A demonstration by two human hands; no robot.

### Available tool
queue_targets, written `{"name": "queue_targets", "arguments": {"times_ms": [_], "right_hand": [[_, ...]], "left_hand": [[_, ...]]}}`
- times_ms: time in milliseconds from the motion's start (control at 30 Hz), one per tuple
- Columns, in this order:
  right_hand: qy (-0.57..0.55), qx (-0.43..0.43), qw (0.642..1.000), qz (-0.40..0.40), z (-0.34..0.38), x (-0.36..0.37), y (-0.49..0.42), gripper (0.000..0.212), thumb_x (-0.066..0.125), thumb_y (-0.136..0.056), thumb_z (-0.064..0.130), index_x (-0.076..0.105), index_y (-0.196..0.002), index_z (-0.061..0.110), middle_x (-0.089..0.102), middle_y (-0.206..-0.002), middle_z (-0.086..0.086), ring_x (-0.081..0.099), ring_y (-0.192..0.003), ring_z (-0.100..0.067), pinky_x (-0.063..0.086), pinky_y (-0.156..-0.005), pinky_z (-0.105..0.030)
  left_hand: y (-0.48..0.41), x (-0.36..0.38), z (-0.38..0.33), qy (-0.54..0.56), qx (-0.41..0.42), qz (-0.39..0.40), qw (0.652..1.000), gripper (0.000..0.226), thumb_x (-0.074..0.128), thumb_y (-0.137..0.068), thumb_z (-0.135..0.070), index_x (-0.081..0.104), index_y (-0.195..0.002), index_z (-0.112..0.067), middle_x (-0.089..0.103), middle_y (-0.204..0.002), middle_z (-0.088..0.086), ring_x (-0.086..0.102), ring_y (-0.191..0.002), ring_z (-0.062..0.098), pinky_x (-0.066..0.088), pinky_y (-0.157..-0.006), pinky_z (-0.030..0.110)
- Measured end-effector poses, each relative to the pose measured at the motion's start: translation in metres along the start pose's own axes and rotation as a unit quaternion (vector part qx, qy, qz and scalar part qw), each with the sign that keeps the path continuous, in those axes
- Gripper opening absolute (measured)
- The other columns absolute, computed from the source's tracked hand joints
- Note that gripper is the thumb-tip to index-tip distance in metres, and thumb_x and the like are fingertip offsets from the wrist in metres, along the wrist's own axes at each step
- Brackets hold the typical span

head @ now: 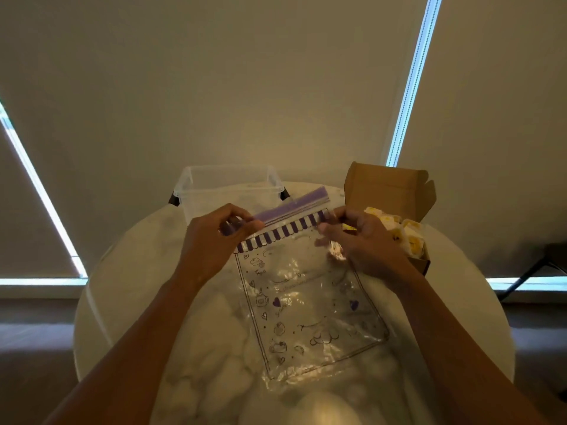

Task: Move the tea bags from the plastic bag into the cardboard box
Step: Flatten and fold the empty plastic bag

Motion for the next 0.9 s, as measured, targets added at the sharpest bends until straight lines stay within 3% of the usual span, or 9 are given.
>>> {"name": "queue_targets", "arguments": {"times_ms": [133,267,367,467,567,667,733,800,900], "right_hand": [[0.020,-0.049,0.998,-0.041,0.006,-0.001,0.001,0.027,0.068,-0.102,0.028,0.068,-0.127,0.018,0.079,-0.111,0.001,0.079,-0.097,-0.016,0.066,-0.076,-0.033],[-0.064,-0.043,0.984,-0.158,0.004,-0.022,0.002,0.027,0.066,-0.104,0.031,0.068,-0.128,0.020,0.081,-0.108,0.004,0.080,-0.095,-0.016,0.066,-0.074,-0.030],[-0.062,-0.032,0.979,-0.192,0.001,-0.026,0.002,0.032,0.066,-0.103,0.036,0.065,-0.131,0.020,0.080,-0.113,0.004,0.079,-0.098,-0.016,0.067,-0.075,-0.035],[-0.089,-0.009,0.984,-0.156,0.001,-0.017,0.001,0.034,0.066,-0.102,0.038,0.064,-0.131,0.021,0.080,-0.111,0.005,0.080,-0.095,-0.015,0.066,-0.071,-0.030],[-0.076,0.017,0.992,-0.099,0.001,-0.005,-0.001,0.030,0.065,-0.102,0.038,0.065,-0.126,0.020,0.081,-0.107,0.005,0.080,-0.092,-0.021,0.068,-0.076,-0.038],[-0.037,-0.014,0.996,-0.082,0.005,0.001,0.000,0.020,0.059,-0.107,0.028,0.069,-0.120,0.017,0.081,-0.101,-0.001,0.080,-0.088,-0.024,0.067,-0.075,-0.038],[-0.029,-0.043,0.994,-0.094,0.010,0.000,0.002,0.018,0.058,-0.107,0.025,0.070,-0.119,0.018,0.081,-0.101,-0.001,0.080,-0.085,-0.023,0.067,-0.073,-0.036],[-0.045,-0.035,0.995,-0.076,0.011,0.002,0.002,0.023,0.061,-0.106,0.029,0.068,-0.123,0.017,0.081,-0.104,-0.002,0.080,-0.089,-0.023,0.067,-0.077,-0.038],[-0.022,0.042,0.998,0.050,-0.003,0.014,0.001,0.043,0.074,-0.096,0.035,0.062,-0.135,0.021,0.080,-0.113,-0.002,0.079,-0.100,-0.024,0.064,-0.091,-0.047]], "left_hand": [[0.002,0.008,-0.008,0.061,0.015,0.009,0.998,0.021,0.079,-0.091,-0.044,0.075,-0.106,-0.030,0.078,-0.092,-0.012,0.072,-0.082,0.002,0.055,-0.068,0.011],[0.002,0.011,0.001,0.119,-0.068,0.039,0.990,0.038,0.069,-0.095,-0.060,0.066,-0.123,-0.036,0.081,-0.095,-0.007,0.076,-0.074,0.012,0.061,-0.060,0.024],[0.004,0.018,0.000,0.110,-0.058,0.065,0.990,0.026,0.071,-0.100,-0.049,0.076,-0.113,-0.027,0.083,-0.093,-0.005,0.076,-0.071,0.014,0.062,-0.062,0.026],[0.002,0.015,0.002,0.128,-0.053,0.033,0.990,0.019,0.066,-0.108,-0.036,0.076,-0.111,-0.021,0.082,-0.091,-0.003,0.077,-0.071,0.020,0.066,-0.065,0.031],[0.000,0.008,0.005,0.129,-0.052,-0.012,0.990,0.020,0.058,-0.113,-0.036,0.068,-0.118,-0.019,0.078,-0.090,0.001,0.074,-0.064,0.021,0.066,-0.058,0.034],[0.004,0.006,0.004,0.094,-0.043,-0.051,0.993,0.019,0.054,-0.114,-0.040,0.064,-0.117,-0.024,0.072,-0.078,0.003,0.064,-0.052,0.011,0.058,-0.047,0.027],[0.006,0.005,0.002,0.056,-0.030,-0.081,0.995,0.021,0.055,-0.113,-0.043,0.064,-0.120,-0.026,0.070,-0.074,-0.002,0.063,-0.053,0.007,0.053,-0.048,0.020],[0.006,0.003,0.003,0.046,-0.025,-0.103,0.993,0.022,0.055,-0.113,-0.042,0.064,-0.122,-0.024,0.072,-0.077,-0.001,0.068,-0.059,0.011,0.056,-0.054,0.023],[0.005,-0.003,0.008,0.065,-0.033,-0.137,0.988,0.016,0.056,-0.113,-0.038,0.064,-0.119,-0.026,0.073,-0.078,0.006,0.068,-0.062,0.015,0.059,-0.059,0.030]]}}
Point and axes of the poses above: each hand's wrist, its own y-axis away from the middle knuckle, its own x-axis out of the palm, z = x × y, the point moved 7 cm from there along -y, towards the middle knuckle
